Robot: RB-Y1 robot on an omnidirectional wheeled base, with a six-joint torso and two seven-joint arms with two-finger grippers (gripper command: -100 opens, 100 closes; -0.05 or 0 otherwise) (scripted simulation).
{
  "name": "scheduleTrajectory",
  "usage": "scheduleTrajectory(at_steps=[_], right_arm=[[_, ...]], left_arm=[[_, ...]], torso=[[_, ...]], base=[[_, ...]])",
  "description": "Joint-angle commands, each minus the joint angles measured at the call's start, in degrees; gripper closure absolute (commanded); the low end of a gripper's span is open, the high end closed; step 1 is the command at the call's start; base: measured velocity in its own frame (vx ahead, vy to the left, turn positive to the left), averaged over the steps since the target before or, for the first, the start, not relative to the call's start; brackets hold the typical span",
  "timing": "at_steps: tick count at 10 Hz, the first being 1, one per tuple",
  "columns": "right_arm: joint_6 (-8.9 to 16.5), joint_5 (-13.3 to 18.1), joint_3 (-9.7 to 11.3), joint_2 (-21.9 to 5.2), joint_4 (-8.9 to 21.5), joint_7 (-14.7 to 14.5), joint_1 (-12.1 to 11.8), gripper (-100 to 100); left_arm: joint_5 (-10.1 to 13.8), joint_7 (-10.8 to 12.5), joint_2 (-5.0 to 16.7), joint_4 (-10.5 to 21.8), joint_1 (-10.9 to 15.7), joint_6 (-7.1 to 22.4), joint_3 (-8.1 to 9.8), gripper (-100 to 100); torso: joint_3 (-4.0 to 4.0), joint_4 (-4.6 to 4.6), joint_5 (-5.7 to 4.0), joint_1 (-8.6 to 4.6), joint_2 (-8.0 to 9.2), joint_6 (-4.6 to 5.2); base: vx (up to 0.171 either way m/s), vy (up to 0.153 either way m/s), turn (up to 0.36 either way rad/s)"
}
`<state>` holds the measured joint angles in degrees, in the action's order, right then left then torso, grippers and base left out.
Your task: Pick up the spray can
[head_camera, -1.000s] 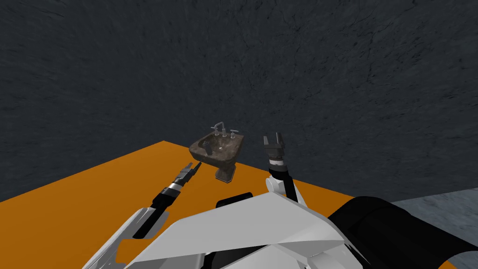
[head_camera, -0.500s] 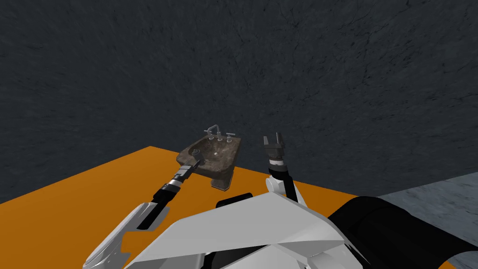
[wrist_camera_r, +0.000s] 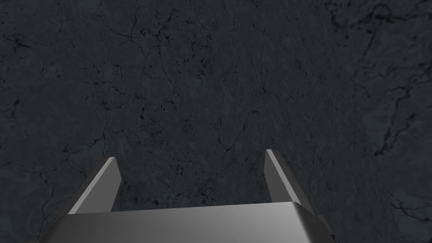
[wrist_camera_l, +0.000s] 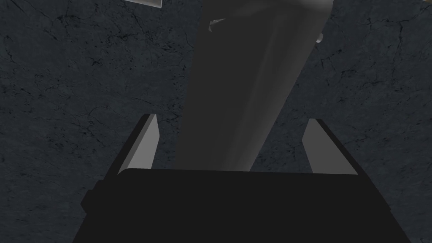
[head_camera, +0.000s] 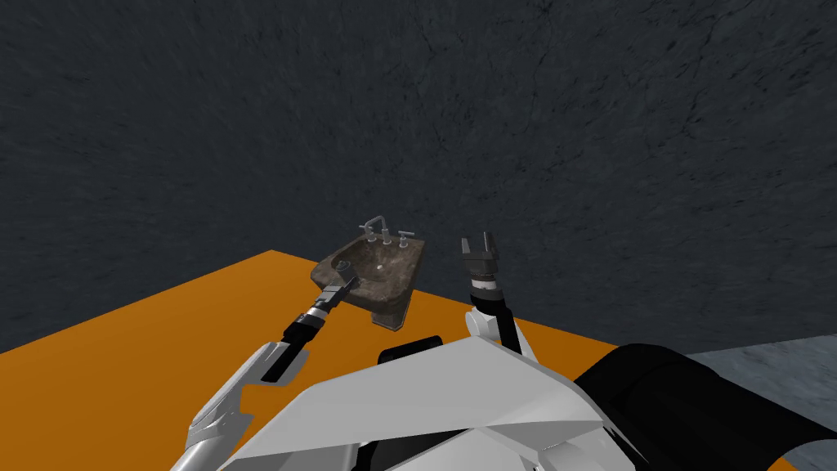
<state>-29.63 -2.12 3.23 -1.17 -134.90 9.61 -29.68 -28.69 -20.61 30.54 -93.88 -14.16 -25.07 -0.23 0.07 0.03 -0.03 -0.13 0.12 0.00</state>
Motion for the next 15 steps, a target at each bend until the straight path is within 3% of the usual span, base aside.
scheduleTrajectory(at_steps=[1, 3, 4, 5, 7, 8, 11, 12, 15], right_arm=[[0.0, 0.0, 0.0, 0.0, 0.0, 0.0, 0.0, 0], [0.0, 0.0, 0.0, 0.0, 0.0, 0.0, 0.0, 0], [0.0, 0.0, 0.0, 0.0, 0.0, 0.0, 0.0, 0], [0.0, 0.0, 0.0, 0.0, 0.0, 0.0, 0.0, 0], [0.0, 0.0, 0.0, 0.0, 0.0, 0.0, 0.0, 0], [0.0, 0.0, 0.0, 0.0, 0.0, 0.0, 0.0, 0], [0.0, 0.0, 0.0, 0.0, 0.0, 0.0, 0.0, 0], [0.0, 0.0, 0.0, 0.0, 0.0, 0.0, 0.0, 0], [0.0, 0.0, 0.0, 0.0, 0.0, 0.0, 0.0, 0]], left_arm=[[1.0, -1.1, -1.4, 2.9, 2.9, -1.3, -2.59, -100], [1.0, -1.1, -1.4, 6.2, 6.4, -1.3, -2.59, -100], [1.0, -1.1, -1.4, 7.6, 6.9, -1.3, -2.59, -100], [1.9, -2.0, -2.7, 9.4, 9.2, -2.4, -5.09, -100], [1.9, -2.0, -2.7, 13.5, 12.8, -2.4, -5.09, -100], [2.9, -3.0, -3.9, 15.5, 14.8, -3.6, -7.58, -100], [2.9, -3.0, -3.9, 20.2, 18.9, -3.6, -7.58, -100], [3.8, -3.9, -5.1, 22.3, 21.1, -4.7, -10.08, -100], [3.8, -3.9, -5.1, 26.5, 24.9, -4.7, -10.08, -100]], torso=[[0.0, 0.0, 0.0, 0.0, 0.0, 0.0], [0.04, 0.02, 0.01, 0.02, 0.08, 0.0], [0.0, 0.0, 0.0, -0.01, 0.0, 0.0], [-0.04, -0.02, 0.0, -0.02, -0.08, -0.01], [0.03, 0.01, 0.0, 0.01, 0.06, -0.02], [0.0, 0.0, -0.01, -0.02, 0.0, 0.0], [0.0, 0.0, -0.01, -0.03, 0.0, 0.0], [-0.03, -0.01, -0.01, -0.02, -0.06, -0.01], [0.01, 0.0, -0.01, -0.02, 0.0, 0.0]], base=[[-0.053, 0.017, 0.246], [-0.037, 0.006, 0.043], [0.001, -0.002, -0.017], [-0.037, 0.01, 0.176], [-0.038, 0.003, 0.09], [-0.037, 0.005, 0.219], [-0.024, 0.002, 0.036], [-0.04, 0.014, 0.191], [-0.026, 0.005, 0.05]])
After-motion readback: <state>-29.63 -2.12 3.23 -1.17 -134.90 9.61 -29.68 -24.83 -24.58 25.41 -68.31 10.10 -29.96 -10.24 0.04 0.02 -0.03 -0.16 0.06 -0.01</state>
